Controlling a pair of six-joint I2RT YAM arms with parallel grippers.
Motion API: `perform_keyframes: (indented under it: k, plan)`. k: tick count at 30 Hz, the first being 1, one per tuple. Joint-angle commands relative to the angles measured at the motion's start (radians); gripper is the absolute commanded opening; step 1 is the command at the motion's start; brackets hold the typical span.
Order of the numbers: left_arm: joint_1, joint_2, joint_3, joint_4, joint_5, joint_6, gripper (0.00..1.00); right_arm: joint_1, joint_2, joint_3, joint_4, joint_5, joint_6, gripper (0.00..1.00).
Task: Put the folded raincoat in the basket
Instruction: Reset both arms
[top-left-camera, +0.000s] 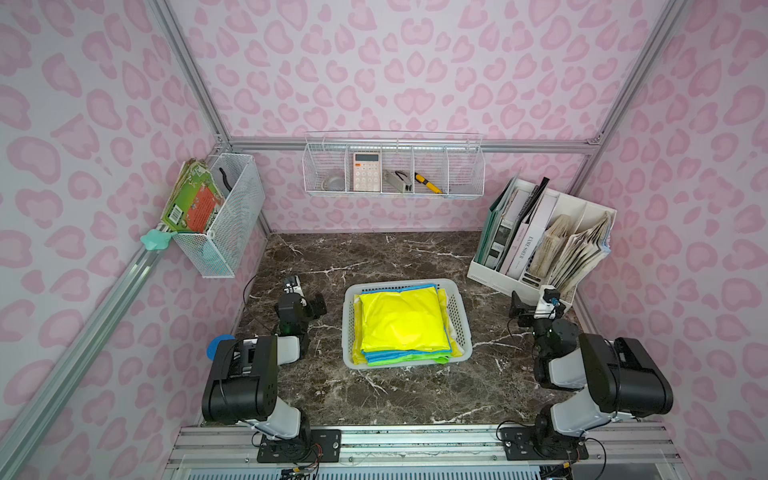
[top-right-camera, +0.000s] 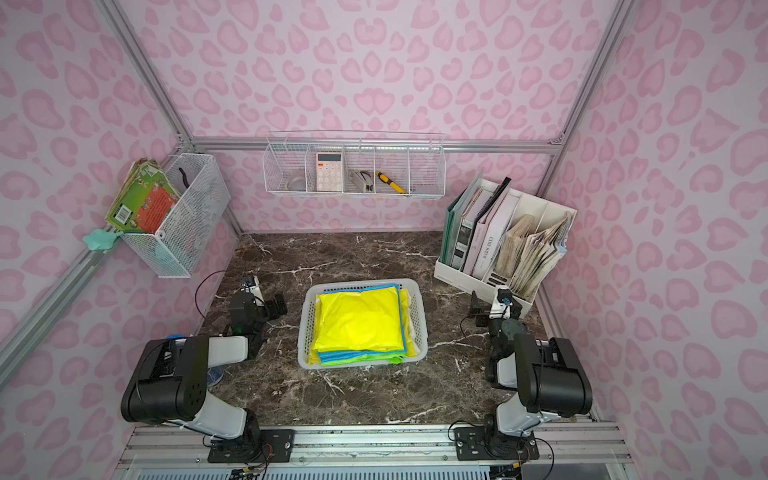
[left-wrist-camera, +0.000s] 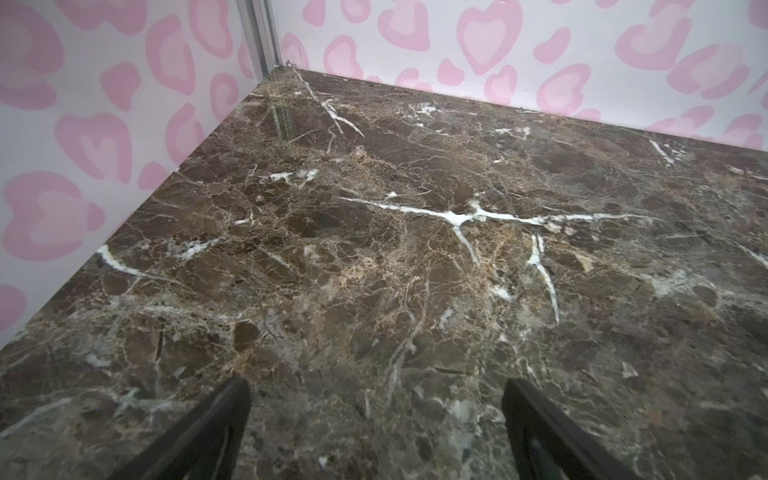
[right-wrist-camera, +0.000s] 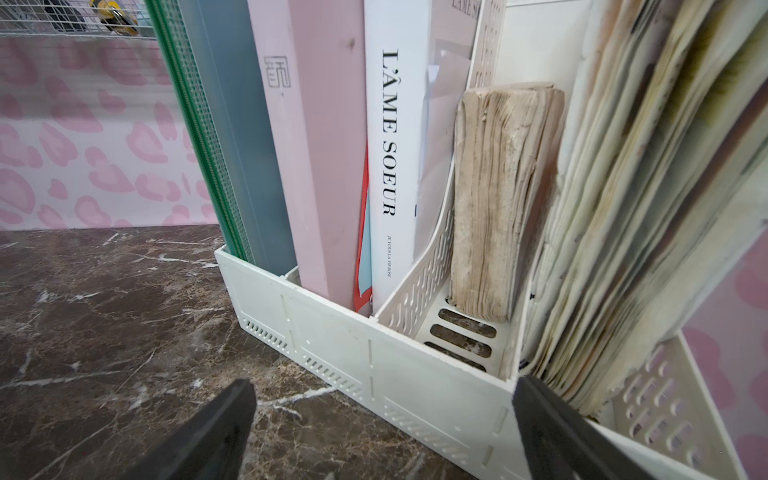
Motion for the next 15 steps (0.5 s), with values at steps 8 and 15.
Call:
perform_keyframes:
  k: [8, 15]
  plan:
    - [-0.001, -0.004, 0.004, -0.004, 0.008, 0.001, 0.99, 0.014, -0.002, 0.016, -0.020, 0.003, -0.011, 1.00]
    - [0.000, -0.004, 0.003, -0.004, 0.008, 0.001, 0.99, 0.022, 0.001, 0.041, -0.064, -0.059, -0.049, 1.00]
